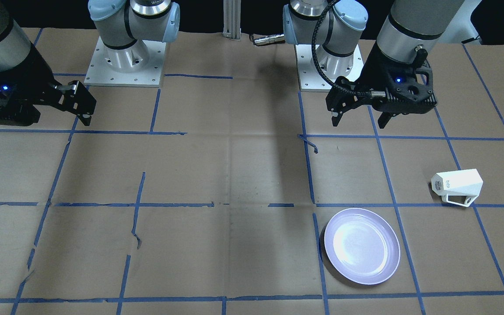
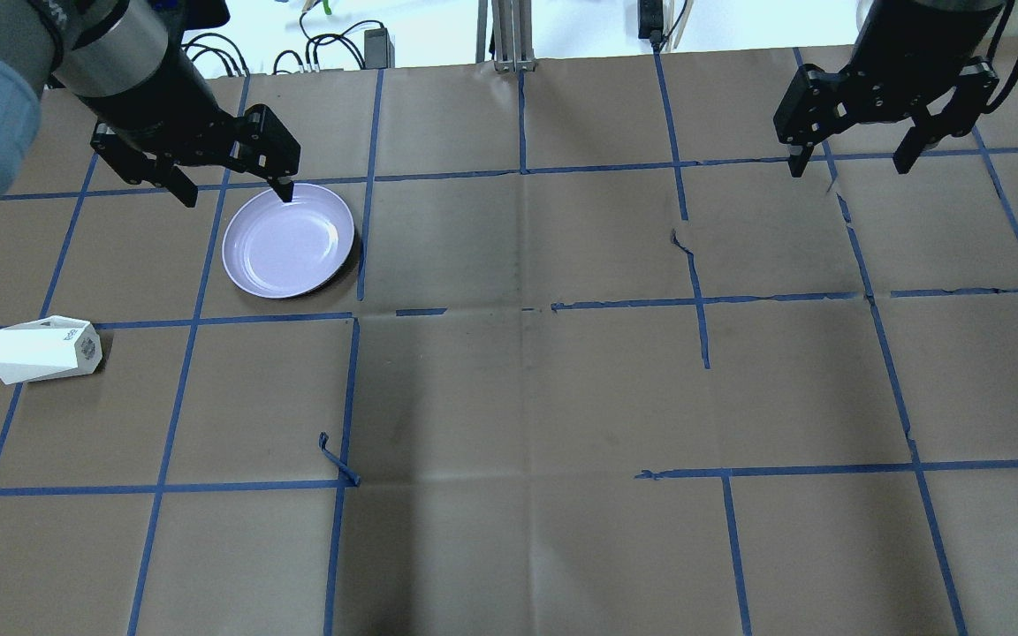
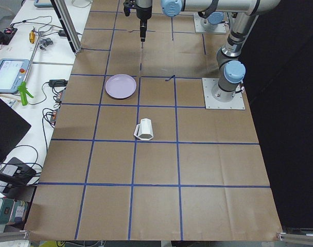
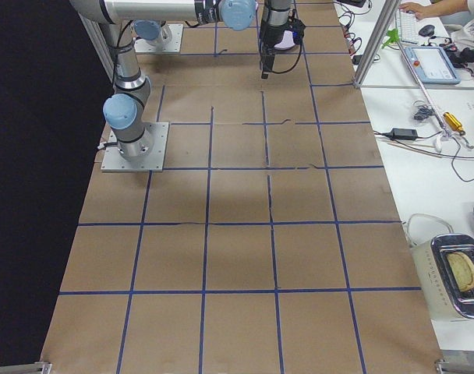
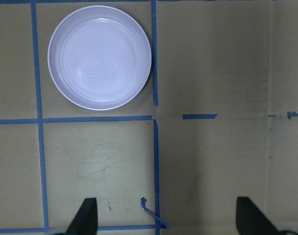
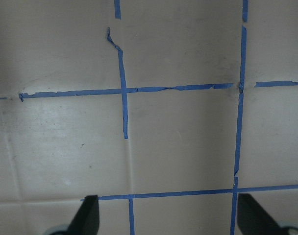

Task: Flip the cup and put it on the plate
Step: 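Move the left gripper from above the plate toward the white cup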

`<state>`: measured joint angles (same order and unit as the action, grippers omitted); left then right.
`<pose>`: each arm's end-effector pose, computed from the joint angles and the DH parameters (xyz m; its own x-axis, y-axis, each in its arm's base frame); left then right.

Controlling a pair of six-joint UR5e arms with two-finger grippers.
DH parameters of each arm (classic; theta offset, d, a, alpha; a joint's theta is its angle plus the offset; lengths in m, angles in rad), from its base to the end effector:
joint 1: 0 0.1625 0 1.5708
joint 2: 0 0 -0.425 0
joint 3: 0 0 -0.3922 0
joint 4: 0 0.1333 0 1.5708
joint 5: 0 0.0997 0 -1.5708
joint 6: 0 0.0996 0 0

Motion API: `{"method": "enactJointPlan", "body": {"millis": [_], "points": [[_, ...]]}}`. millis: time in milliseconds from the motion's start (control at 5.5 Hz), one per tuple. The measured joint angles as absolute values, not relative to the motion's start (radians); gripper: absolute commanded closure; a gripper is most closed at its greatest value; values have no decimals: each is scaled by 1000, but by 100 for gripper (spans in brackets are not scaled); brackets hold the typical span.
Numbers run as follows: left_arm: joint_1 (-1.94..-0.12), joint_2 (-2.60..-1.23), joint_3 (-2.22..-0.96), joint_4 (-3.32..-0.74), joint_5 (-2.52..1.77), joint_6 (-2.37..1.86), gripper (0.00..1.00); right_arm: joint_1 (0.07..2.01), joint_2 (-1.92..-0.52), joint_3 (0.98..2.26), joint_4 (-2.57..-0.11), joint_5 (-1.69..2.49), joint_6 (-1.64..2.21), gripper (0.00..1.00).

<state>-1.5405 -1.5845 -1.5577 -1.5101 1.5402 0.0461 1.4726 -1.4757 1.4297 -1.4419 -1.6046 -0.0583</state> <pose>-0.1210 -0.5074 0.4938 -0.9995 0.0176 0.0277 0.0158 0.9980 -0.0614 0.0780 -0.5335 0.4962 -0.9989 0.0373 0.0288 0.0396 0.9956 0.0846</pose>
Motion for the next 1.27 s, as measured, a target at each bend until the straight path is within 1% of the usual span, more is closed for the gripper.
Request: {"method": "enactJointPlan", "body": {"millis": [364,545,727,909,1273], "points": [[-1530,-1577,-1560,-1516,1542,47,1,1472,-1476,1430,-1442,-1605,-58,0],[-1494,-1567,-1566,-1539,1571,65,1,1472,-1476,1430,-1442,-1605,-58,0],[-1415,-1562,-1572,-1587,1610,126,1,1473,-1476,1430,-1442,-1605,-58,0],[-1293,-1561,-1580,-1624,1625,269,1,1473,-1476,1430,-1442,-1605,-58,0],[-986,-1598,-1584,-1633,1620,653,1,1473,-1476,1430,-1442,-1605,-58,0]]}}
